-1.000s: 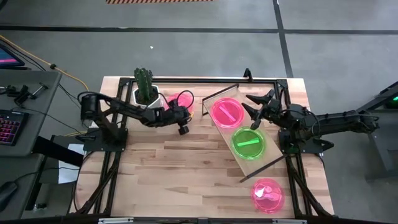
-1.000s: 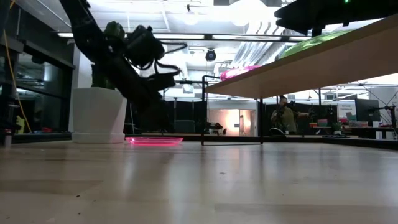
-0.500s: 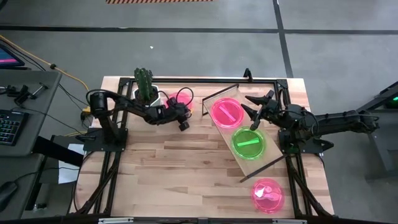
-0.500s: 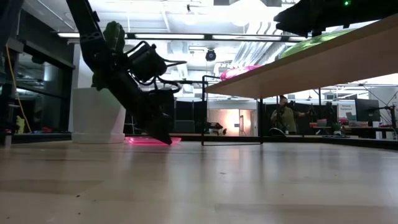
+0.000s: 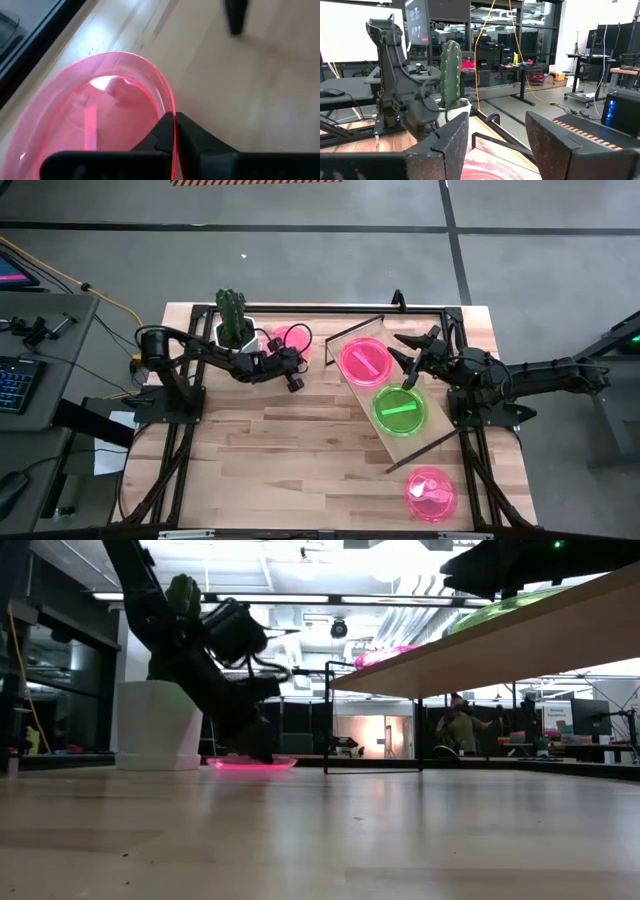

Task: Place and stack plates onto a shelf
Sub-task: Stack the pink plate on top of the other pink plate on the shelf

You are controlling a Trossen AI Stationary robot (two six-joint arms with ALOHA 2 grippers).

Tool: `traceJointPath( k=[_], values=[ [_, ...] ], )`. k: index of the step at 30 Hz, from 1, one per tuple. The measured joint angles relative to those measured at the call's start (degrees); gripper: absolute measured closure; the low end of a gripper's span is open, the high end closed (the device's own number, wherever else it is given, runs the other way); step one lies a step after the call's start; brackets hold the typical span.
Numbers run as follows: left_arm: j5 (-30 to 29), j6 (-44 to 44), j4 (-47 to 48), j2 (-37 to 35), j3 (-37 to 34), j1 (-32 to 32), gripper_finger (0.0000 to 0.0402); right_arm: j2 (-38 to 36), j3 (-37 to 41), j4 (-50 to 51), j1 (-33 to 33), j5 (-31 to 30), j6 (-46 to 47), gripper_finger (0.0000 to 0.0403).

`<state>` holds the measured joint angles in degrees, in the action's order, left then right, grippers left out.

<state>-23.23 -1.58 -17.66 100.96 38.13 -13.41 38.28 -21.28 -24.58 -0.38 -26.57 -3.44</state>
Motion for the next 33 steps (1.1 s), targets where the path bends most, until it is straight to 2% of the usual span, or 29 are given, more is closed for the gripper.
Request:
traceJointPath(
  k=[4, 10, 15, 19, 24, 29, 33],
  values=[
    [0.1, 0.0, 3.8, -5.1, 0.0, 2.9, 0.0401, 0.0, 0.0, 0.0, 0.0, 0.0, 0.0, 0.0218],
    [-0.1, 2.9, 15.1, -17.5, 0.0, 8.0, 0.0401, 0.0, 0.0, 0.0, 0.0, 0.0, 0.0, 0.0218],
    [-3.9, 5.8, 23.0, -27.9, 0.0, 13.7, 0.0401, 0.0, 0.0, 0.0, 0.0, 0.0, 0.0, 0.0218],
    [-8.7, 2.7, 21.4, -34.3, 0.0, 19.3, 0.0401, 0.0, 0.0, 0.0, 0.0, 0.0, 0.0, 0.0218],
    [-10.0, -12.5, 10.1, -37.4, 0.0, 24.2, 0.0401, 0.0, 0.0, -0.2, 0.0, -0.1, 0.0, 0.0218],
    [-3.3, -27.8, -1.4, -35.6, 1.0, 23.6, 0.0401, 0.0, 0.0, -1.9, 0.0, -0.2, 0.0, 0.0218],
    [7.7, -30.7, -1.5, -30.6, 6.7, 19.9, 0.0401, 0.0, 0.0, -4.1, 0.0, -0.2, -0.5, 0.0218]
  ],
)
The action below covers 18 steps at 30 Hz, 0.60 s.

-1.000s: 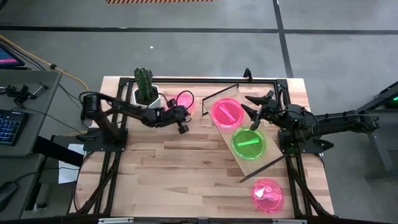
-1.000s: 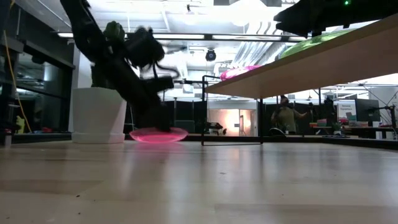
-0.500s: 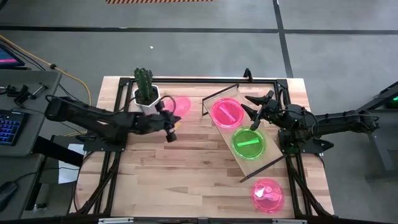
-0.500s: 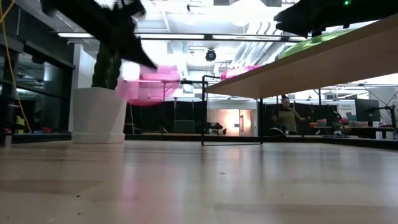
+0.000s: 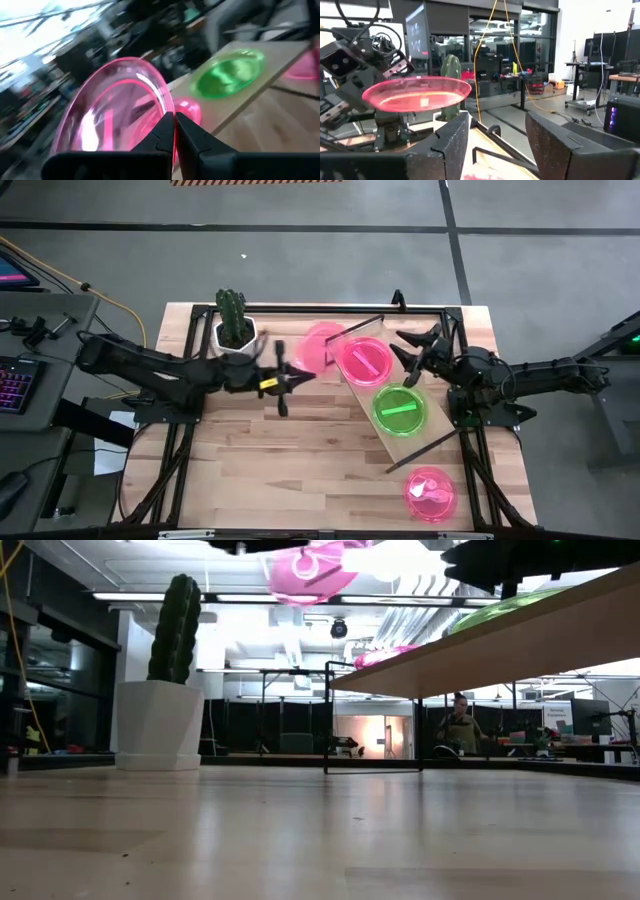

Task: Place and stack plates onto a shelf
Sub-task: Stack the pink plate on top of the other pink plate on the shelf

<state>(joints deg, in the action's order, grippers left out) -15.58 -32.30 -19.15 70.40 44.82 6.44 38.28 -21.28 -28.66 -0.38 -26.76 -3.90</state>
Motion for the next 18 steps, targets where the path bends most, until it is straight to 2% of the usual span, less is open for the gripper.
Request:
traceJointPath(
  k=[2, 4, 11, 18],
  values=[
    [5.0, -1.6, 1.6, 3.8, 3.1, -1.5, 0.0401, 0.0, 0.0, -1.7, 0.0, 0.0, -0.9, 0.0218],
    [7.6, -3.9, 3.6, 8.3, 6.3, -2.5, 0.0401, 0.0, 0.0, -3.7, 0.0, -0.2, -1.4, 0.0218],
    [8.0, -10.7, 5.2, 22.0, 15.2, -5.0, 0.0401, -0.1, 0.0, -10.2, 0.0, -2.5, -3.5, 0.0218],
    [8.9, -14.1, 4.6, 30.4, 22.0, -6.6, 0.0401, -0.1, 0.0, -10.1, 0.0, -2.7, -3.7, 0.0218]
  ],
)
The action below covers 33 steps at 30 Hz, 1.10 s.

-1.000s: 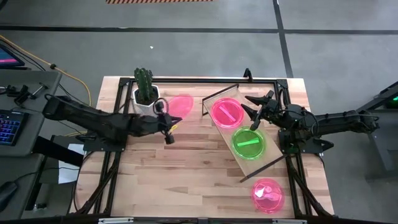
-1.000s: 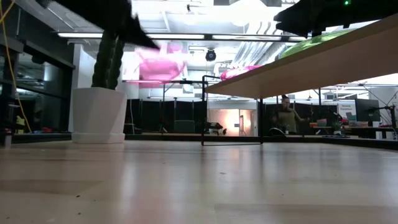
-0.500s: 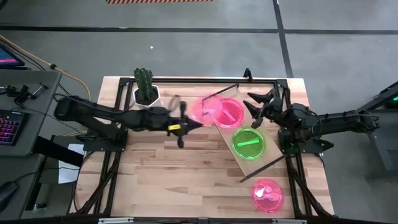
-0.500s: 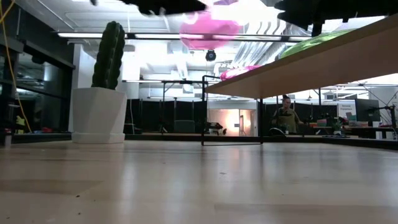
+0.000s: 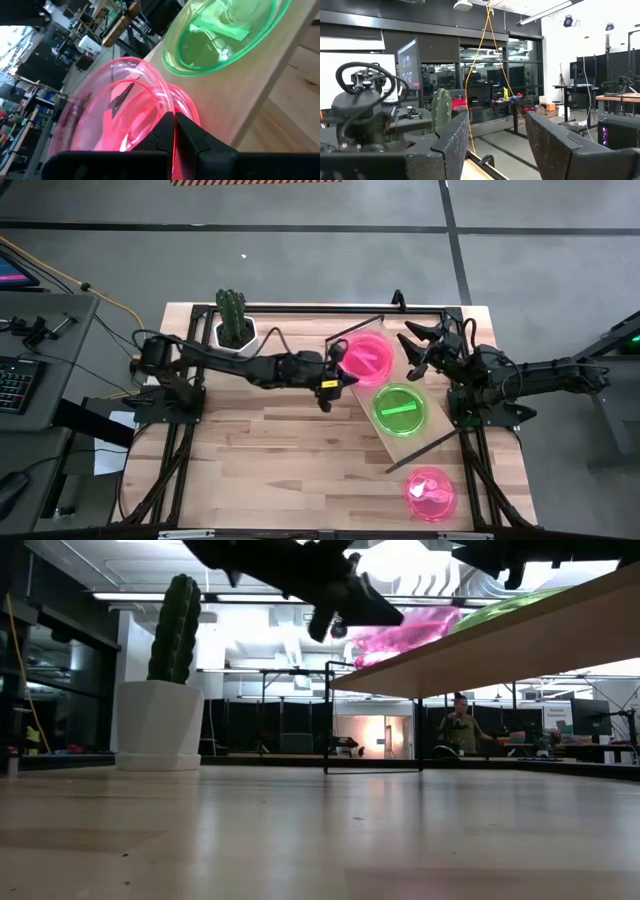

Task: Place and stack plates onto a shelf
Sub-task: Stack the pink plate on top of the other pink plate on the shelf

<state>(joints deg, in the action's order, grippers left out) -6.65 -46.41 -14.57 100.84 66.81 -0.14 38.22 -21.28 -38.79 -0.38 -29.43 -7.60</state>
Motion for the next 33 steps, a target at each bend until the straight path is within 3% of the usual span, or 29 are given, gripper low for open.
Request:
traceJointPath(
  k=[6, 17, 25, 33],
  values=[
    [2.1, -0.7, 0.1, 3.7, 2.9, -0.7, 0.0401, 0.0, 0.0, 0.3, 0.0, 0.0, 0.0, 0.0218],
    [1.5, -0.4, 1.0, 3.9, 2.9, -0.7, 0.0394, 0.0, 0.0, 0.6, 0.0, 0.0, -0.4, 0.0218],
    [0.9, -0.3, 0.7, 3.9, 2.9, -0.7, 0.0348, 0.0, 0.0, 0.8, 0.0, 0.0, -0.2, 0.0218],
    [-5.0, 1.3, 1.7, 1.8, 2.9, -0.6, 0.0284, 0.0, 0.0, 0.8, 0.0, 0.0, 0.0, 0.0218]
  ],
)
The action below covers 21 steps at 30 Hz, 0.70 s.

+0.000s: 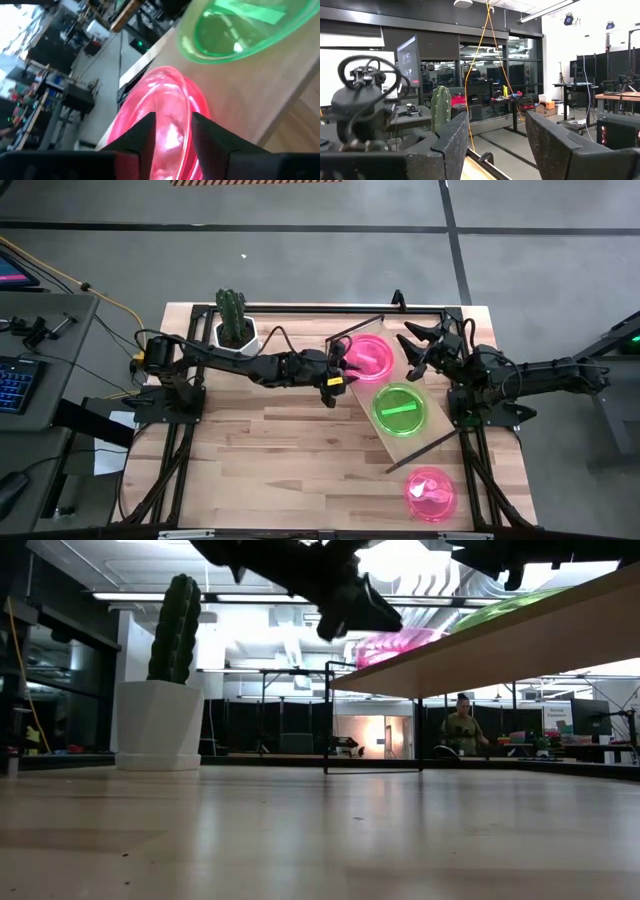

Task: Place and stack plates onto a shelf
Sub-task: Stack the pink plate on top of the other pink plate on the shelf

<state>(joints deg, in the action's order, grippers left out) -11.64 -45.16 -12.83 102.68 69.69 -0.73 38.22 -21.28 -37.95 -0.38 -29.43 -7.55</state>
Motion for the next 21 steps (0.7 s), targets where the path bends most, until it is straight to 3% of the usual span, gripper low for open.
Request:
traceJointPath(
  k=[6, 11, 15, 21],
  values=[
    [0.0, 8.3, 7.4, -5.8, 0.0, -0.3, 0.0260, 0.0, 0.0, 0.0, 0.0, 0.0, 1.4, 0.0218],
    [12.9, 20.7, 12.4, -13.5, -3.5, -2.3, 0.0261, 0.0, 0.0, 0.5, 0.0, 0.0, 4.0, 0.0218],
    [20.3, 27.6, 3.8, -20.5, -12.6, -2.5, 0.0263, -0.1, 0.0, 1.3, 0.1, 0.6, 4.8, 0.0218],
    [19.8, 33.2, -19.1, -29.7, -30.2, 0.4, 0.0263, -0.1, 0.0, 2.2, 0.1, 0.9, 6.1, 0.0218]
  ],
)
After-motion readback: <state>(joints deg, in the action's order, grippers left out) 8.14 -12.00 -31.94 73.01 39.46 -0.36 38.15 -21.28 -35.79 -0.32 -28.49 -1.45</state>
